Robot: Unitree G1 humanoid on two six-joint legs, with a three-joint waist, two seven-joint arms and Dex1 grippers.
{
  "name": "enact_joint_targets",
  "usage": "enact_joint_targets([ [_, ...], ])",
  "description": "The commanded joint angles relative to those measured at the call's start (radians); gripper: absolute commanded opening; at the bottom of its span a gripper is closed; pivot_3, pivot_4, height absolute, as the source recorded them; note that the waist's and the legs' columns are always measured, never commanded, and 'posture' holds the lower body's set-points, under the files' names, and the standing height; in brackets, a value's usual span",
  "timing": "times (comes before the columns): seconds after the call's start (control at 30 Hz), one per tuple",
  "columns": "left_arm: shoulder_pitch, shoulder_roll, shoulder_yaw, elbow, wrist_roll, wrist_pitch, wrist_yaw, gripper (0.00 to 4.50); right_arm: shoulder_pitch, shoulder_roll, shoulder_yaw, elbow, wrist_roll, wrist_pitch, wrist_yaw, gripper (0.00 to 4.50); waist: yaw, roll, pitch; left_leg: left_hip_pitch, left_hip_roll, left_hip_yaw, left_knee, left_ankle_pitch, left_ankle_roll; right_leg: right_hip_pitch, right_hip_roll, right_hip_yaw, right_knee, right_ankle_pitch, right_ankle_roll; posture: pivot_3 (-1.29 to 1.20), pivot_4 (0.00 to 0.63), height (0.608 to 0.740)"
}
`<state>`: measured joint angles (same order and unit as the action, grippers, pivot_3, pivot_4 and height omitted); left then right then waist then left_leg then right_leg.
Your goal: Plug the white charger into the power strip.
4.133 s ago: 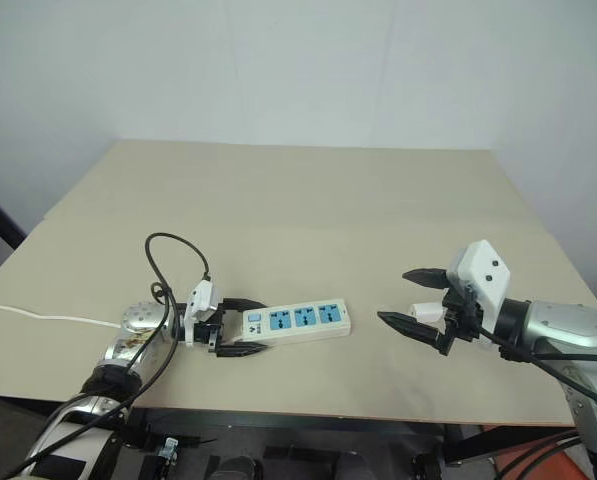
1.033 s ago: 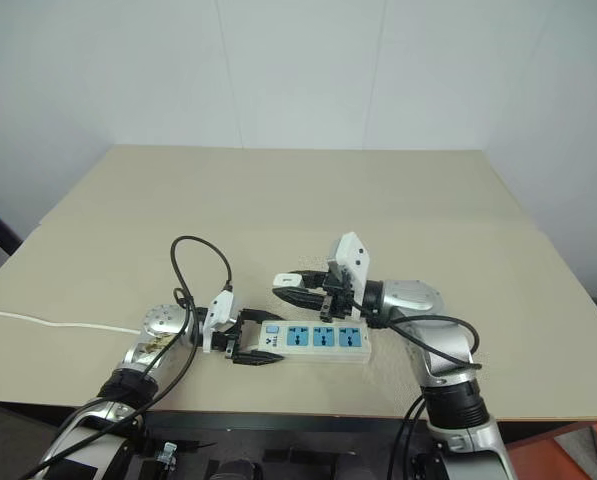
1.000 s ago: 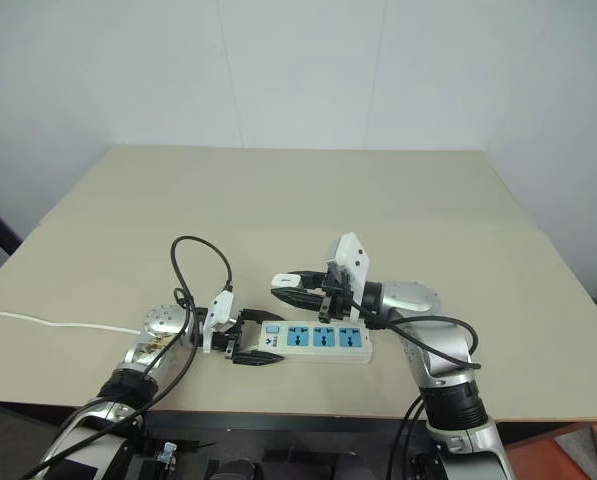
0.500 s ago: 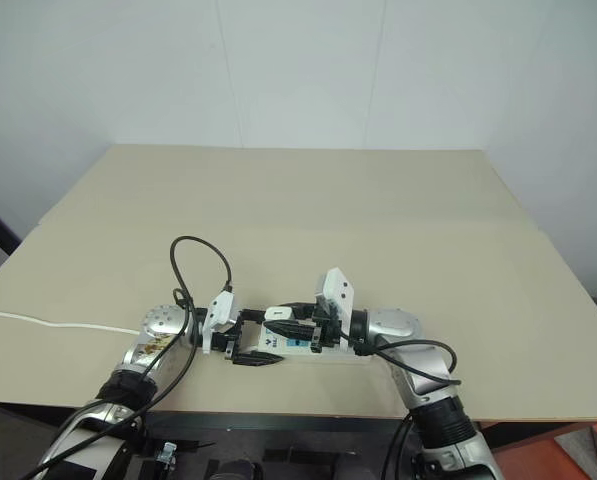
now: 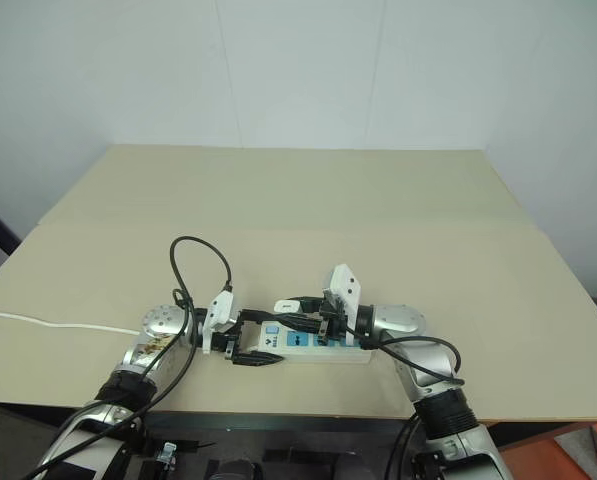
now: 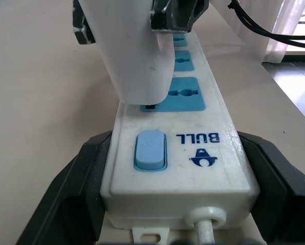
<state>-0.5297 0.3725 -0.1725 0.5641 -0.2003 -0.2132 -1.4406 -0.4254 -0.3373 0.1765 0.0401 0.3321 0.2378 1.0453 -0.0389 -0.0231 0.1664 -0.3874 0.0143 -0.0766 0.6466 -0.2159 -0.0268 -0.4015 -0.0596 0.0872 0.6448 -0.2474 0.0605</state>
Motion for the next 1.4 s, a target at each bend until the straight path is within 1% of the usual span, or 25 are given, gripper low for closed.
enact_joint_targets([
  [0.03,0.023,0.004,-0.031,0.007,0.019,0.016,-0.008,3.28,0.004,-0.027,-0.011,0.001,-0.008,-0.019,0.007,1.16,0.001,0.000,0.000,0.000,0.000,0.000,0.000,0.000,0.000,0.000,0.000,0.000,0.000,0.000,0.000,0.00,0.150,0.740],
  [0.27,0.020,0.004,-0.031,0.010,0.019,0.016,-0.008,3.28,0.006,-0.033,0.007,0.069,-0.050,-0.087,-0.010,1.16,0.001,0.000,0.000,0.000,0.000,0.000,0.000,0.000,0.000,0.000,0.000,0.000,0.000,0.000,0.000,0.00,0.150,0.740],
  [0.43,0.019,0.005,-0.032,0.011,0.018,0.017,-0.009,3.28,0.001,-0.042,0.018,0.104,-0.044,-0.110,0.017,1.16,0.001,0.000,0.000,0.001,0.000,0.000,0.000,0.000,0.000,0.002,0.000,0.000,0.000,0.000,0.000,0.00,0.150,0.740],
  [0.7,0.025,0.013,-0.032,0.004,0.016,0.020,-0.007,3.28,0.030,-0.129,0.023,0.176,-0.053,-0.155,0.117,1.16,0.009,0.000,0.000,0.004,0.000,0.000,0.000,0.000,0.000,0.007,0.000,-0.001,-0.004,0.000,0.001,0.00,0.150,0.740],
  [1.07,0.020,0.029,-0.032,0.017,0.015,0.016,0.007,3.28,0.054,-0.202,0.033,0.265,-0.088,-0.197,0.128,1.16,0.016,0.000,-0.001,0.009,0.000,0.000,-0.001,0.000,0.000,0.012,-0.001,-0.002,-0.006,-0.001,0.001,0.00,0.150,0.740],
  [1.2,0.019,0.032,-0.035,0.021,0.013,0.014,0.010,3.28,0.041,-0.193,0.052,0.258,-0.090,-0.184,0.117,1.16,0.018,-0.001,-0.001,0.009,0.000,0.000,-0.001,0.000,0.000,0.013,0.000,-0.002,-0.006,-0.001,0.001,0.00,0.150,0.740],
  [1.4,0.014,0.025,-0.038,0.023,0.014,0.013,0.016,3.28,-0.006,-0.143,0.129,0.232,-0.111,-0.168,0.118,1.16,0.012,-0.001,-0.003,0.012,0.001,0.000,-0.002,0.000,0.000,0.014,0.000,-0.002,-0.006,-0.001,0.001,0.00,0.150,0.740],
])
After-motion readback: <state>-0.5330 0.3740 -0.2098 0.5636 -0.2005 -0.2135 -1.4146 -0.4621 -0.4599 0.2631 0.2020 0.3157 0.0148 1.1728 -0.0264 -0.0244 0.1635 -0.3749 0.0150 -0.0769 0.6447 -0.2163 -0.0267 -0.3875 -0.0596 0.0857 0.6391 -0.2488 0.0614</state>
